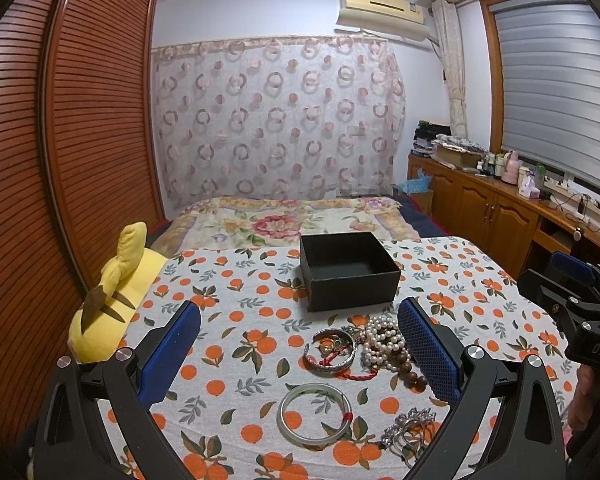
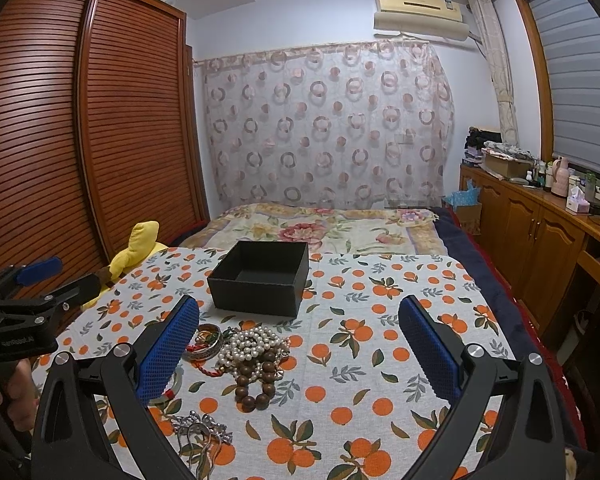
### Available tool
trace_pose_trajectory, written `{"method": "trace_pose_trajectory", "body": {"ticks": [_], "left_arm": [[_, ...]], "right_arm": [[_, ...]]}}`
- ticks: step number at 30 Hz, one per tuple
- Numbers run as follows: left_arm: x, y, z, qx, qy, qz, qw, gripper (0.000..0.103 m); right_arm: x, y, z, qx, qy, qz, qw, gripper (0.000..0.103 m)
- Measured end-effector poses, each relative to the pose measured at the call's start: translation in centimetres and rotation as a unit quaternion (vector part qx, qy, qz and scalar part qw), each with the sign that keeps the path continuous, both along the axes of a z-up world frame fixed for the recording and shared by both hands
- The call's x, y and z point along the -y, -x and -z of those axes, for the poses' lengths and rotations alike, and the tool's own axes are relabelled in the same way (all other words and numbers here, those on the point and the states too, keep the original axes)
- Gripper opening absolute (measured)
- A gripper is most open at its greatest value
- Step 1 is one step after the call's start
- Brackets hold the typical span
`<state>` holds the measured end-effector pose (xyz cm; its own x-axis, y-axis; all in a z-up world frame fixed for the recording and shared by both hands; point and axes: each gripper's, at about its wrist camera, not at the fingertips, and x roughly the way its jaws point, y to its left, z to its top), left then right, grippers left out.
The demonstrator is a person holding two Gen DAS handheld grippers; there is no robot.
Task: Organize jewelry
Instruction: 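Lower the right tool onto the silver hair combs and close it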
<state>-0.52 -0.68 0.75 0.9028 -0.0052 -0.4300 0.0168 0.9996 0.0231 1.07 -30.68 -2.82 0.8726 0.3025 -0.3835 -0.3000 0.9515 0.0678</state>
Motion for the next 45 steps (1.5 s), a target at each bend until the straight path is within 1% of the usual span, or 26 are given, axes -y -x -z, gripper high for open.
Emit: {"method": "trace_pose_trajectory", "body": {"ticks": [7,10,11,17,23,25,28,31,38,42,45], "left_arm": [[0.1,0.0,0.0,-0.001,0.0,0.0,1.0,0.095],[0.2,0.2,-0.5,-0.004,0.0,0.0,1.0,0.095],[0.7,0.3,-0.4,-0.004,0.0,0.001,1.0,0.095],[0.8,0.4,0.4,-0.017,0.003,0.002,0.9998,0.095],[-0.6,0.4,2.0,-0.042,0.009,-0.001,0.9991,0.095],[-1.5,0.1,2.9,-0.051,0.014,-0.001,0.9986,0.095],[-2.2,-0.1,4.0,-0.062,0.016,0.002,0.998,0.095],[-2.7,-0.2,5.0,-0.073,0.017,0.005,0.9972,0.095],[-3.4,-0.5,7.0,-0.102,0.018,0.012,0.9946,0.095],[-3.8,-0.7,8.2,-0.118,0.02,0.016,0.9927,0.095],[-4.0,-0.9,8.9,-0.13,0.024,0.019,0.991,0.095]], "right_arm": [[0.0,0.1,0.0,0.0,0.0,0.0,1.0,0.101],[0.0,0.1,0.0,0.0,0.0,0.0,1.0,0.101],[-0.1,0.0,0.0,-0.001,0.0,-0.001,1.0,0.101],[-0.5,0.4,0.4,-0.005,0.002,-0.005,1.0,0.101],[-1.8,-0.2,2.0,-0.022,0.018,-0.032,0.999,0.1],[-2.0,-0.3,2.4,-0.033,0.02,-0.043,0.998,0.095],[-2.6,-0.4,3.3,-0.047,0.027,-0.057,0.997,0.091],[-3.3,-0.4,4.3,-0.066,0.035,-0.078,0.994,0.09],[-5.2,-0.1,7.3,-0.112,0.06,-0.129,0.984,0.088],[-6.6,0.0,9.2,-0.142,0.074,-0.162,0.974,0.087],[-7.5,0.0,10.1,-0.16,0.083,-0.182,0.967,0.083]]}}
